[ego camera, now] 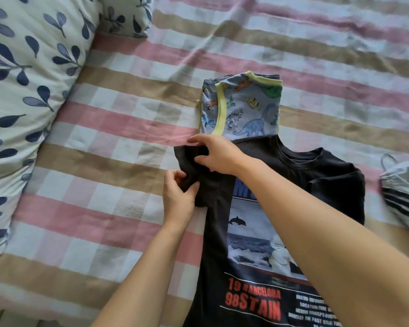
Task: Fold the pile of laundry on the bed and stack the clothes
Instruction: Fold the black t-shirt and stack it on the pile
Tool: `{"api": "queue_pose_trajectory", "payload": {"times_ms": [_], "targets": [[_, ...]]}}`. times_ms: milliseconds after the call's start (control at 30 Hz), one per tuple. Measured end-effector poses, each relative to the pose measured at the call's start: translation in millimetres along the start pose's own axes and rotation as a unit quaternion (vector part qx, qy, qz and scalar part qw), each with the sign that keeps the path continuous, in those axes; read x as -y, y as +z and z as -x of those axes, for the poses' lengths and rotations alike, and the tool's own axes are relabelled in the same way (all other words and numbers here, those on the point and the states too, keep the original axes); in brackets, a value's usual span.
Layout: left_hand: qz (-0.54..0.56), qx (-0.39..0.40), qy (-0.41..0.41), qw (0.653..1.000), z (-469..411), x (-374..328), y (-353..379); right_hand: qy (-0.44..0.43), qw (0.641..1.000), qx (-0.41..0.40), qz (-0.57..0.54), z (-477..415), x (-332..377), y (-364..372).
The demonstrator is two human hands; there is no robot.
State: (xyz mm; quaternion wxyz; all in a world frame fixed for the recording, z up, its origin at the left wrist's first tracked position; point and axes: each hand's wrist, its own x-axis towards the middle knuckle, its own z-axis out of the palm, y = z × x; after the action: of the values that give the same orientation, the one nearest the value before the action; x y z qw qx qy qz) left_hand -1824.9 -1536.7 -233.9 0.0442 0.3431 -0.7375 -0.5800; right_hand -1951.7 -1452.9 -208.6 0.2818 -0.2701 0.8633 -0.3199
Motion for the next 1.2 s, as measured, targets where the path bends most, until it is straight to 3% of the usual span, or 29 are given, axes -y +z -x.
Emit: {"api": "queue_pose_trajectory", "payload": {"times_ms": [133,300,367,467,533,633,767,833,900,967,1033,1100,1200], "targets": [[0.047,-0.038,0.047,0.997,5,-4,-8,0.005,0.998,0.055,-0.034,-10,11,6],[-0.031,-0.068,0.125,0.989,22,-13,-8,-0.017,0.996,0.019,-0.090,6,10,-23],[-0.087,-0.067,0.214,0.971,32,-20,-4,-0.039,0.994,-0.014,-0.105,23,1,-38],[-0.198,-0.032,0.348,0.916,50,-23,15,-0.044,0.995,-0.049,-0.071,56,-25,-58],[-0.252,0.015,0.391,0.885,59,-22,33,-0.019,0.997,-0.048,-0.056,74,-46,-64],[-0.329,0.102,0.380,0.858,63,-15,60,0.026,0.998,-0.041,-0.030,90,-78,-59],[-0.459,0.176,0.266,0.829,55,1,82,0.059,0.997,-0.040,0.006,95,-104,-39],[-0.435,0.163,0.270,0.843,51,-2,85,0.066,0.994,-0.081,-0.045,100,-107,-34],[-0.387,0.114,0.331,0.853,43,-12,88,0.080,0.975,-0.182,-0.094,110,-113,-40],[-0.362,0.045,0.354,0.861,27,-24,92,0.137,0.942,-0.303,-0.048,122,-134,-53],[-0.371,0.001,0.293,0.881,3,-38,98,0.258,0.893,-0.367,0.039,138,-162,-71],[-0.365,-0.005,0.226,0.903,-19,-47,103,0.376,0.851,-0.359,0.078,153,-188,-86],[-0.337,0.026,0.182,0.923,-40,-53,106,0.441,0.850,-0.285,0.043,164,-210,-96]]}}
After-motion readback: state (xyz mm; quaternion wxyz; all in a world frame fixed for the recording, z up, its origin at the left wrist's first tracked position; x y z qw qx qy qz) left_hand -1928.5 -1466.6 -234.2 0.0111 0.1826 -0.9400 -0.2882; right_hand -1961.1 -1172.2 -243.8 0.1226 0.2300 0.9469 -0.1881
